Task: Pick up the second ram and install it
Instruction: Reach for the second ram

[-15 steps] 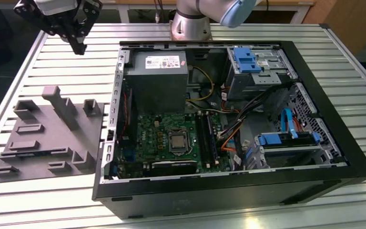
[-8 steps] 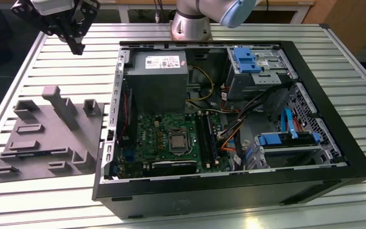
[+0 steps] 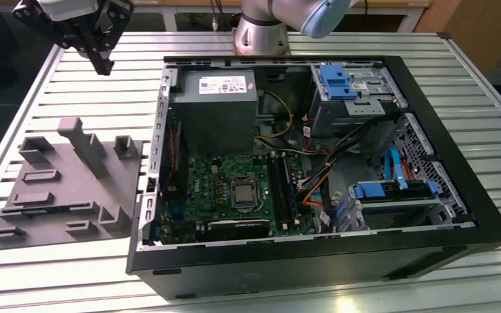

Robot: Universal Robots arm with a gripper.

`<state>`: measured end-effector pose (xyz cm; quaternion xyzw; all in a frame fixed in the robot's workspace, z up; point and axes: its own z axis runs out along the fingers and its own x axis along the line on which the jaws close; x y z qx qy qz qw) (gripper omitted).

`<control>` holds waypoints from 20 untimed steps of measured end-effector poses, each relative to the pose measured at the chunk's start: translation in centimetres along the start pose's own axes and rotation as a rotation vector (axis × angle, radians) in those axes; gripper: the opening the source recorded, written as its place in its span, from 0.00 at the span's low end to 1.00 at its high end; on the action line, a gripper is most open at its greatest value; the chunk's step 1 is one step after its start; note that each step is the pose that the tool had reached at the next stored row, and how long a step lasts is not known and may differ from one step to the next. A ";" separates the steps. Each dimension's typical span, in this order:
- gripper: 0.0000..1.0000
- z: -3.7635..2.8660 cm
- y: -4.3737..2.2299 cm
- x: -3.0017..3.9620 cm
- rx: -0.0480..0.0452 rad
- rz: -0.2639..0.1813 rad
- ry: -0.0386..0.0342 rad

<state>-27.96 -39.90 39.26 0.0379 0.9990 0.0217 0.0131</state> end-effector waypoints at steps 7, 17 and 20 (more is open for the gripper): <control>0.11 0.00 -0.03 0.37 0.0000 0.000 0.0000; 0.11 0.00 -0.07 0.79 0.0001 0.000 0.0000; 0.11 0.02 -0.08 0.91 0.0000 0.000 0.0000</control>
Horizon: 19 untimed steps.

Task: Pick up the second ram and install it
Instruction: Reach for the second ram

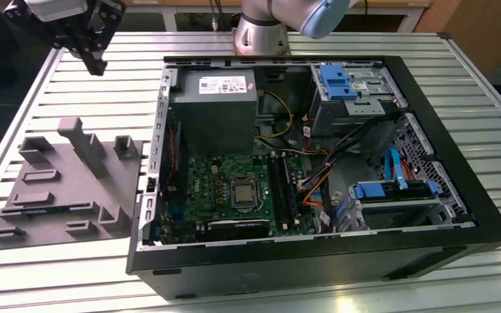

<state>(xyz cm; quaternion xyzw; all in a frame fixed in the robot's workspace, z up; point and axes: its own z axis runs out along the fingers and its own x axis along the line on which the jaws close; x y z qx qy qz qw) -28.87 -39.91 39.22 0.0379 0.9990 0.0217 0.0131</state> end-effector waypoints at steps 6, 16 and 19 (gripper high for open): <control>0.11 0.05 -0.03 0.28 0.0000 0.000 0.0000; 0.11 0.10 -0.13 0.73 0.0000 0.000 0.0000; 0.11 0.10 -0.16 0.85 0.0000 0.000 0.0000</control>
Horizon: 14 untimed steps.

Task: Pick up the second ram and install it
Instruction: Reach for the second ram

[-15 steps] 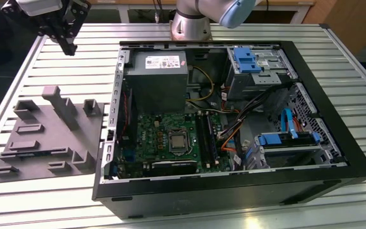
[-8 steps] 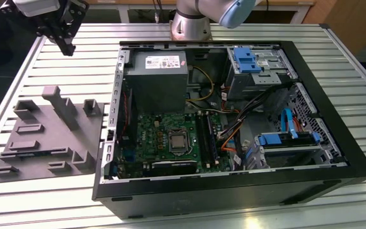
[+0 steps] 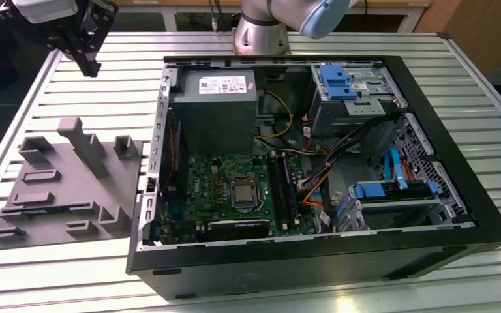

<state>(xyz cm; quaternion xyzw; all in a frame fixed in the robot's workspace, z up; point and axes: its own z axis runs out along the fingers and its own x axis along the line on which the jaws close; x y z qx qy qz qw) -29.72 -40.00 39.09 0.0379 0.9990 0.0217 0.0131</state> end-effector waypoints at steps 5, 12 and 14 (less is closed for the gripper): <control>0.11 0.00 -0.05 0.22 0.0000 0.000 0.0000; 0.11 0.02 -0.10 0.50 -0.0001 0.000 0.0000; 0.11 0.02 -0.11 0.59 0.0000 0.000 0.0001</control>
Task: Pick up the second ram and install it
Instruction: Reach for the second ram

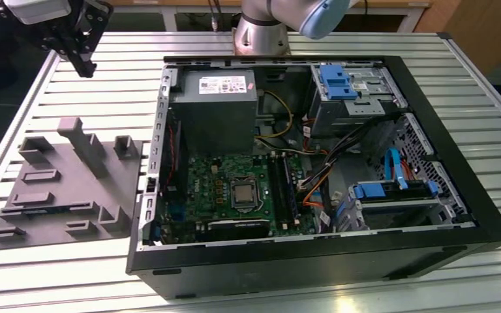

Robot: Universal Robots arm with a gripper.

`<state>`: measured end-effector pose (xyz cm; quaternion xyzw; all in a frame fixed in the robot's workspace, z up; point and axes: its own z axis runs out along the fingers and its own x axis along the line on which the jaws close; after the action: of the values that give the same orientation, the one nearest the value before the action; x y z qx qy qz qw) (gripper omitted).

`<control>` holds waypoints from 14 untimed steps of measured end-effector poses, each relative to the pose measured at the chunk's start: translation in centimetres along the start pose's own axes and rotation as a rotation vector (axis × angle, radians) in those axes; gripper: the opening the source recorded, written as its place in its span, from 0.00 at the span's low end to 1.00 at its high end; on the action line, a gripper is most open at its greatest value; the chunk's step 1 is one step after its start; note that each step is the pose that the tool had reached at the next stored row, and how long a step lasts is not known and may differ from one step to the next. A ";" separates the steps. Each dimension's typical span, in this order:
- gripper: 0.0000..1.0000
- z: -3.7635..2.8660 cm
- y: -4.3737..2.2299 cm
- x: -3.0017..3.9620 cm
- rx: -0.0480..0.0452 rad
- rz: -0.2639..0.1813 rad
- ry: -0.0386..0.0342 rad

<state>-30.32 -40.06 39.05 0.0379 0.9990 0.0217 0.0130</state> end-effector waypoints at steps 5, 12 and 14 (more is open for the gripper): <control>0.11 0.01 -0.02 0.27 0.0000 0.000 0.0000; 0.11 0.01 -0.06 0.73 0.0000 0.000 0.0000; 0.11 0.02 -0.07 0.87 0.0000 0.000 -0.0001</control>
<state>-31.19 -40.07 39.01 0.0379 0.9990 0.0217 0.0131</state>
